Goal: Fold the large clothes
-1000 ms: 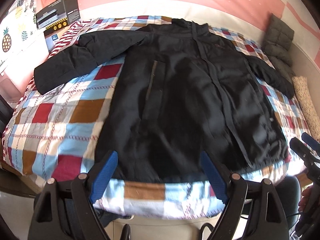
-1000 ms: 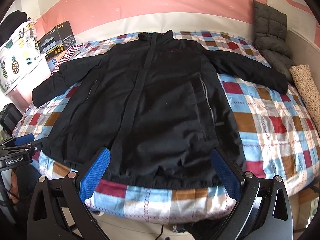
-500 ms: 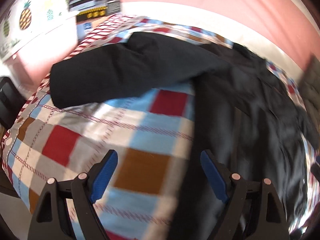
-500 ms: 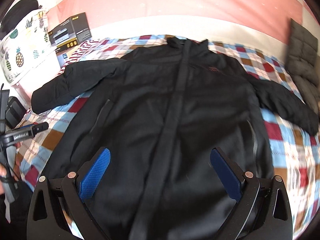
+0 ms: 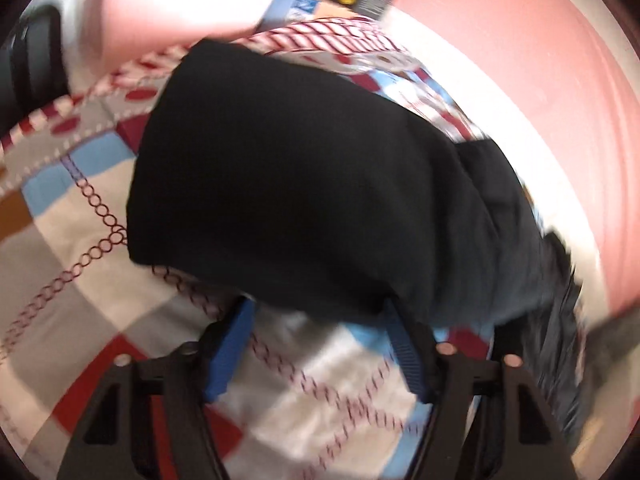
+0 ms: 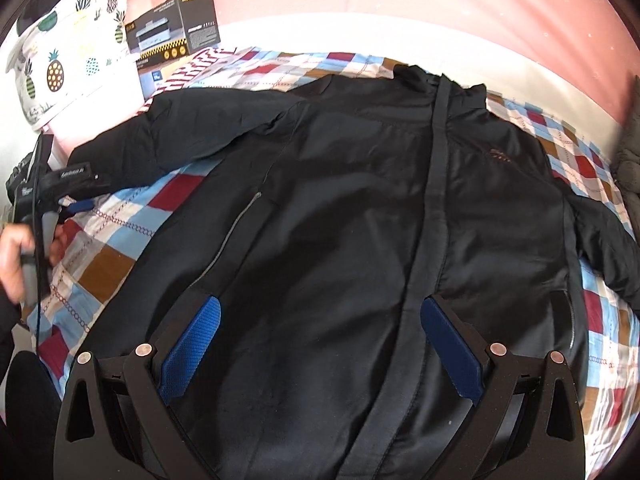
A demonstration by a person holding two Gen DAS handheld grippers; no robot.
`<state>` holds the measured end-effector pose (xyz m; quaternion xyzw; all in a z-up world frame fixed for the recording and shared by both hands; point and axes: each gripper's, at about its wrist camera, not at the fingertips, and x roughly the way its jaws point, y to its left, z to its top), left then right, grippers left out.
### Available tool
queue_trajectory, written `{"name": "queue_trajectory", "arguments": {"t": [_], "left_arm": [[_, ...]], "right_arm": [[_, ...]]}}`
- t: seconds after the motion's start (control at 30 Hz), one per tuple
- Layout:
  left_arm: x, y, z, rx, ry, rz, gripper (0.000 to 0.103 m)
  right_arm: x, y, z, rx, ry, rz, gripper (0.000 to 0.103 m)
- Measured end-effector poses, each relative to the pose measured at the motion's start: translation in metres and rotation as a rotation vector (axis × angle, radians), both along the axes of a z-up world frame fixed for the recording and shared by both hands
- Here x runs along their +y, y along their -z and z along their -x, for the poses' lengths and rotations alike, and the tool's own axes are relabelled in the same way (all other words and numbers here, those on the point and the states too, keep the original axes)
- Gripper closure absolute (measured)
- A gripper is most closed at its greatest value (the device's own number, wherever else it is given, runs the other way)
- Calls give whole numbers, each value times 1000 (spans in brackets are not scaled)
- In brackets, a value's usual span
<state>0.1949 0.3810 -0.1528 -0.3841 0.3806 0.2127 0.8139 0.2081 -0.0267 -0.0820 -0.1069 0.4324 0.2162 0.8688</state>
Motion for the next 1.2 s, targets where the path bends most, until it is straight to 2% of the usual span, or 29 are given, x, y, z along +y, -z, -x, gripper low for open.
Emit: {"name": "queue_trajectory", "arguments": {"t": [0.1, 0.2, 0.23, 0.3, 0.4, 0.47, 0.57, 0.7, 0.87, 0.97, 1.03, 1.2], "left_arm": [[12, 2, -1, -64, -58, 49, 36], [18, 3, -5, -95, -96, 65, 36], [19, 4, -8, -94, -109, 60, 39], [20, 2, -9, -60, -131, 18, 64], [17, -13, -17, -40, -100, -42, 80], [15, -36, -21, -56, -72, -103, 83], [4, -85, -23, -122, -11, -174, 86], [-26, -164, -39, -234, 104, -293, 86], [-81, -236, -67, -334, 251, -368, 86], [-124, -259, -97, -369, 340, -362, 87], [-154, -268, -122, -384, 398, -348, 87], [-243, -257, -174, -380, 550, -325, 87]], "right_arm": [[1, 3, -2, 2, 0, 7, 2], [2, 5, -5, 5, 2, 10, 2], [1, 6, -6, 7, 3, 9, 2], [0, 5, -7, 6, 5, 9, 2], [-3, 5, -8, 5, 13, 9, 2], [-9, 5, -11, 0, 23, 14, 2], [-21, 5, -19, -9, 51, 19, 2], [-41, 5, -34, -8, 108, 14, 2], [-64, 4, -48, 10, 152, 1, 3], [-75, 1, -57, 3, 161, 8, 4], [-83, -2, -64, -2, 163, 0, 9], [-115, -11, -86, -5, 226, -56, 9]]}}
